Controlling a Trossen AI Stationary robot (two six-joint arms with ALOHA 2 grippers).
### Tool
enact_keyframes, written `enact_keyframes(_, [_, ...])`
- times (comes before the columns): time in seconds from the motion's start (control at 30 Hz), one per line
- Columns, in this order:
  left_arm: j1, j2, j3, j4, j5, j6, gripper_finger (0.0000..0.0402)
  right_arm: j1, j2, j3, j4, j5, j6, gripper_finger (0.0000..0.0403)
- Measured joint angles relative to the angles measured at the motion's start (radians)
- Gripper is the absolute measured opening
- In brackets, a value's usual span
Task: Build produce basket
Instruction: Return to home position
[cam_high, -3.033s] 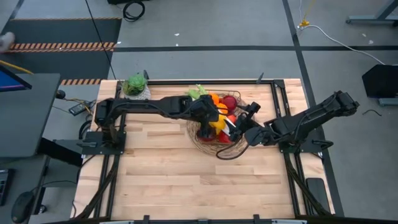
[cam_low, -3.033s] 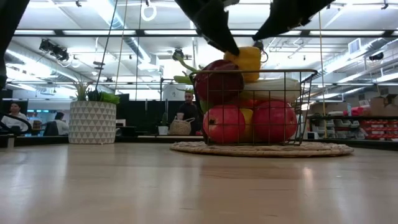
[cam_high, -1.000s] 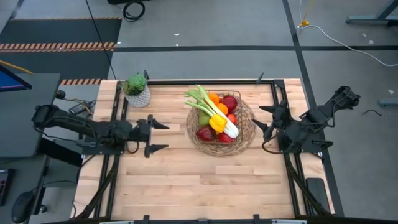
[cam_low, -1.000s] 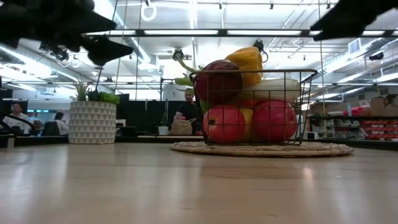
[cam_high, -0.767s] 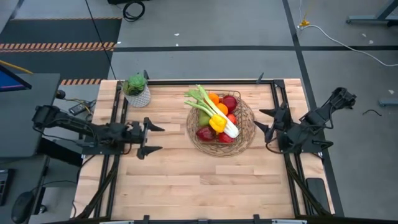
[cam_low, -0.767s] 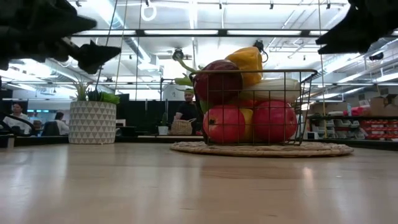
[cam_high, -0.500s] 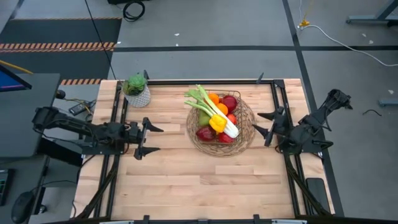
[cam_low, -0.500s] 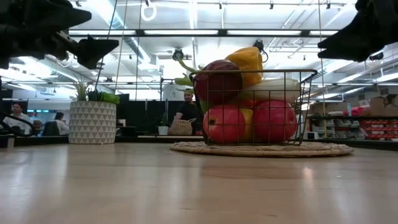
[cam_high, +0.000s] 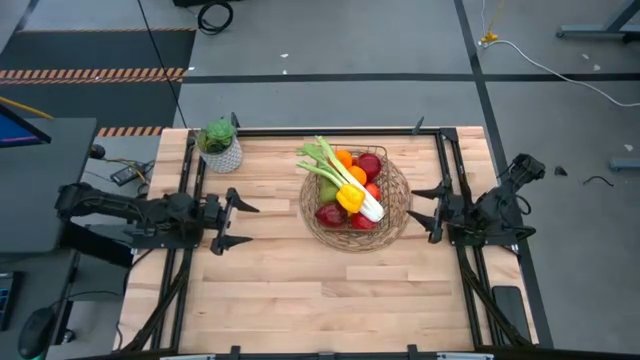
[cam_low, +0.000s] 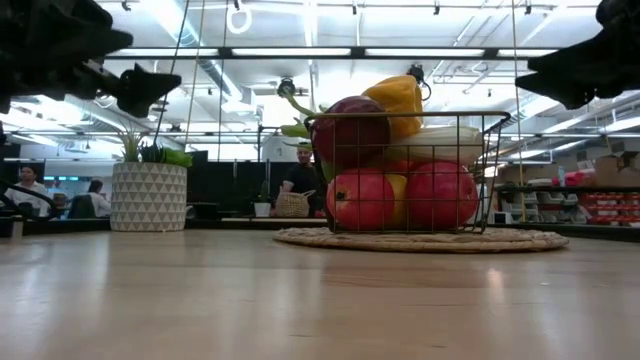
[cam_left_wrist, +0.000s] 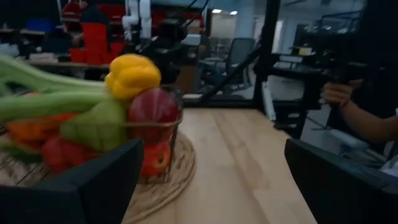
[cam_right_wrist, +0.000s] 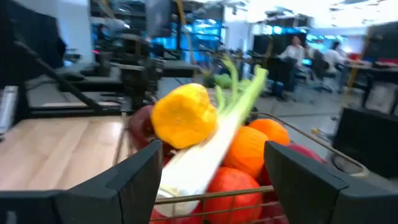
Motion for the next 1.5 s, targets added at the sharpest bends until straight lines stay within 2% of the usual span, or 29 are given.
enact_keyframes(0.27, [0.072, -0.094, 0.0, -0.102, -0.001, -0.002, 0.0396, -0.008, -0.007, -0.04, 0.098, -0.155, -0.162, 0.0279])
enact_keyframes(0.5, [0.088, -0.103, 0.0, -0.153, -0.001, -0.006, 0.0396, -0.064, -0.006, -0.04, 0.072, -0.364, -0.138, 0.0247])
enact_keyframes(0.73, [0.088, -0.104, 0.0, -0.145, -0.001, 0.003, 0.0396, -0.203, -0.006, -0.04, 0.035, -0.355, -0.136, 0.0202])
enact_keyframes(0.93, [0.088, -0.104, 0.0, -0.148, -0.002, 0.022, 0.0396, -0.37, -0.005, -0.04, 0.027, -0.47, -0.132, 0.0173])
enact_keyframes(1.1, [0.088, -0.104, 0.0, -0.148, -0.003, 0.025, 0.0396, -0.494, 0.002, -0.04, 0.025, -0.526, -0.117, 0.0154])
enact_keyframes(1.27, [0.088, -0.104, -0.001, -0.15, -0.005, 0.018, 0.0396, -0.58, 0.064, -0.04, 0.019, -0.609, -0.064, 0.0141])
enact_keyframes(1.5, [0.088, -0.104, -0.001, -0.151, -0.006, -0.068, 0.0396, -0.68, 0.154, -0.04, 0.028, -0.619, -0.054, 0.0114])
